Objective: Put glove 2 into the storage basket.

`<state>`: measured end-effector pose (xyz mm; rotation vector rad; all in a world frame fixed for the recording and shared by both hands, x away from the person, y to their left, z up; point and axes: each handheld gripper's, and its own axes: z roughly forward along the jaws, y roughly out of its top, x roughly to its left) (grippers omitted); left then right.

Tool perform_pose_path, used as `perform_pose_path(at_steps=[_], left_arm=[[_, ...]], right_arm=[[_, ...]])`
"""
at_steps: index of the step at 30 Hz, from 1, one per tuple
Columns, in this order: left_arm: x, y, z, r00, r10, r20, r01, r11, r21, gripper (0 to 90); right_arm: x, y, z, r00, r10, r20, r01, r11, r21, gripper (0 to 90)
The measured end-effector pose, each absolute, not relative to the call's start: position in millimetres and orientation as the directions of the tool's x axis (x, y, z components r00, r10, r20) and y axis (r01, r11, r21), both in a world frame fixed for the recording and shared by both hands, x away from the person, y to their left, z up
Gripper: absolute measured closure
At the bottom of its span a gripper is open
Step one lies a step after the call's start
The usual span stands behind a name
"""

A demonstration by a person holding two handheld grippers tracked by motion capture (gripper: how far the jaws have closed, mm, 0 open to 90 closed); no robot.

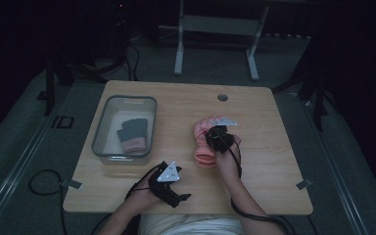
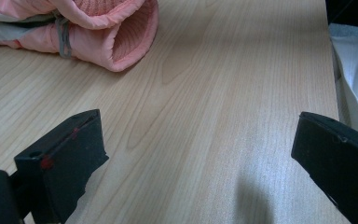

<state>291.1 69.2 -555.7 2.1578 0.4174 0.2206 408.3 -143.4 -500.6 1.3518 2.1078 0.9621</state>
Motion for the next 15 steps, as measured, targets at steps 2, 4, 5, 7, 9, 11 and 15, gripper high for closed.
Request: perform_pose_path(at_steps=[2,4,5,7,9,11,15], left_arm=[[291,70,-553,0.923,0.384,0.004,0.215,-0.525,0.824,2.2],[291,71,-550,0.919,0.395,0.003,0.217,-0.51,0.833,2.2],[291,72,-548,0.917,0.398,0.001,0.215,-0.496,0.841,2.2],[290,73,-544,0.916,0.4,0.017,0.199,-0.492,0.848,2.2],[290,74,-537,0.912,0.409,0.044,0.183,-0.499,0.847,2.2],[290,77,-530,0.905,0.423,0.043,0.181,-0.474,0.861,2.2],[294,75,-515,0.883,0.468,0.039,0.204,-0.456,0.866,2.3]], right_arm=[[408,-143,-500,-0.417,0.909,-0.006,0.591,0.276,0.758,80.5],[407,-145,-492,-0.436,0.9,0.0,0.575,0.279,0.769,74.4],[407,-146,-489,-0.441,0.897,0.005,0.571,0.276,0.773,72.2],[407,-150,-483,-0.462,0.887,0.019,0.556,0.272,0.785,69.9],[407,-154,-476,-0.482,0.876,0.012,0.536,0.284,0.795,68.1],[408,-159,-469,-0.504,0.864,0.011,0.512,0.288,0.809,67.2],[415,-163,-460,-0.507,0.862,0.002,0.508,0.297,0.809,65.8]])
